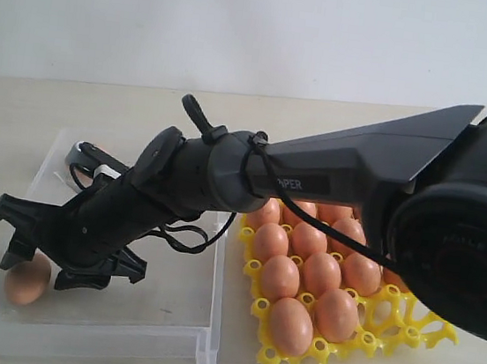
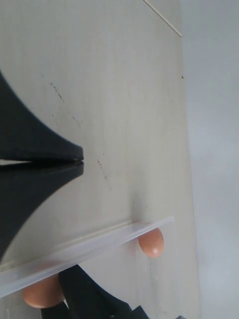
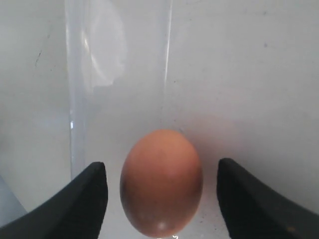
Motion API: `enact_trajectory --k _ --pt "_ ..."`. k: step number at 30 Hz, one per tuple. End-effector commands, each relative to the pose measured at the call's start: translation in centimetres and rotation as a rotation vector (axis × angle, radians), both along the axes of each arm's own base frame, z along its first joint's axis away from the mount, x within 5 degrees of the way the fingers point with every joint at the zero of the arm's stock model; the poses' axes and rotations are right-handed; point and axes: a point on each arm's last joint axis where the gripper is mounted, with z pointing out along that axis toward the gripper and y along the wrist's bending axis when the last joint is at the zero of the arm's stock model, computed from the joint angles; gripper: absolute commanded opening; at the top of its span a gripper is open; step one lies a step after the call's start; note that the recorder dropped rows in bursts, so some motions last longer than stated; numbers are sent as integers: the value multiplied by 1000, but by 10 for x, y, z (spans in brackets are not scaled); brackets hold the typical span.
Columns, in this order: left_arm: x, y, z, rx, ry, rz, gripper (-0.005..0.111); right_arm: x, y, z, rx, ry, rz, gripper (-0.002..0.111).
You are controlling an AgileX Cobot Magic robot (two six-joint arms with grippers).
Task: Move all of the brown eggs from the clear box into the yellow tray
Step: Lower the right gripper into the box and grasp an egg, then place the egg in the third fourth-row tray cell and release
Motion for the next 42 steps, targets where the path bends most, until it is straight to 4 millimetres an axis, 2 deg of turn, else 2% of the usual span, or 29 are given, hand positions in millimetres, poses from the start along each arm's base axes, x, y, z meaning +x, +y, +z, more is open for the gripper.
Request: enact_trajectory --k 1,12,16,18,20,21,23,26,31,35,39,42 --pt "0 0 2 4 -3 2 0 1 0 -3 -7 -19 11 62" --pt "0 0 2 4 -3 2 0 -5 7 -5 4 -6 18 57" --pt "0 0 2 4 -3 2 0 -4 13 -6 15 5 37 52" --pt "0 0 2 4 -3 2 0 -3 13 -7 14 14 21 40" --pt "0 0 2 4 -3 2 0 -4 13 -6 12 11 27 25" --pt "0 0 2 4 -3 2 0 -3 12 -3 6 -4 38 13" --pt "0 0 2 4 -3 2 0 -2 9 2 0 -31 51 0" --pt "0 0 2 4 -3 2 0 5 1 17 -32 -147 76 0" --pt "0 0 2 4 -3 2 0 17 -40 71 -84 -538 27 0" --pt "0 0 2 4 -3 2 0 2 -98 120 -61 -845 -110 0" --pt "0 0 2 4 -3 2 0 -30 -167 123 -109 -982 -190 0" --pt "0 0 2 4 -3 2 0 -57 -209 116 -194 -1073 -187 0"
